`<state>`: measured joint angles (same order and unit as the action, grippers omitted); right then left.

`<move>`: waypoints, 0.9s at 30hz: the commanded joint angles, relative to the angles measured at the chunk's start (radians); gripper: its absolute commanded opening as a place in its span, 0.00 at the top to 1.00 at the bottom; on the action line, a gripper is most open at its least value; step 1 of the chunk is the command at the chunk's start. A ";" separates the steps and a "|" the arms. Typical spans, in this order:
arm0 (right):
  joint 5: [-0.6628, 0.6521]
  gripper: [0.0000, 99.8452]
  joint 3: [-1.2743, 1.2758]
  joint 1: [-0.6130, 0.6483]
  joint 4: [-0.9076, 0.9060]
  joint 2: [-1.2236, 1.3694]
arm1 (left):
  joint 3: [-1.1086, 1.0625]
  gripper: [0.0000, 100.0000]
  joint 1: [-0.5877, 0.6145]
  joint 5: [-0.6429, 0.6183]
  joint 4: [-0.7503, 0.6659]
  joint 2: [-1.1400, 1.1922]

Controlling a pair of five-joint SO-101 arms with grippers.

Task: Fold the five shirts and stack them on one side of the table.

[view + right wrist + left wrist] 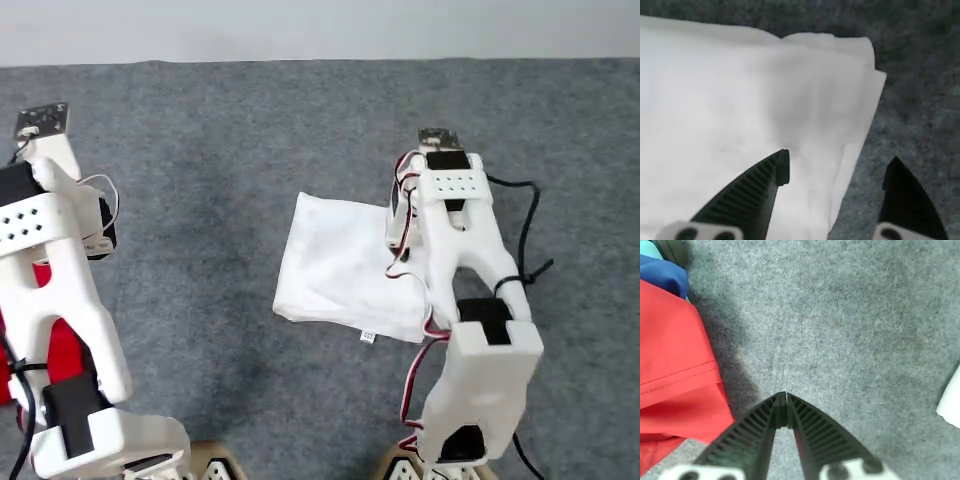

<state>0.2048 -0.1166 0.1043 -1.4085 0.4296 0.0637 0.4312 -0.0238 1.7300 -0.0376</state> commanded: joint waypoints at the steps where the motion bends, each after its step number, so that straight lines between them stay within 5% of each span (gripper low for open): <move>1: 0.017 0.69 -0.061 0.025 0.016 0.044 | 0.004 0.99 -0.005 -0.009 0.021 -0.037; 7: 0.017 0.70 -0.074 0.111 0.016 0.148 | 0.004 0.99 -0.005 -0.009 0.021 -0.037; 15: -0.063 1.00 -0.098 0.122 -0.010 0.174 | 0.004 0.99 -0.005 -0.009 0.021 -0.037; 22: -0.097 0.99 -0.285 0.042 -0.199 0.174 | 0.004 0.99 -0.005 -0.009 0.021 -0.037; 27: -0.270 0.99 -0.456 -0.058 -0.265 0.185 | 0.004 0.99 -0.005 -0.009 0.021 -0.037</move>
<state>0.0345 -0.4480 0.1105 -1.6372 0.6199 0.0637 0.4312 -0.0238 1.7300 -0.0376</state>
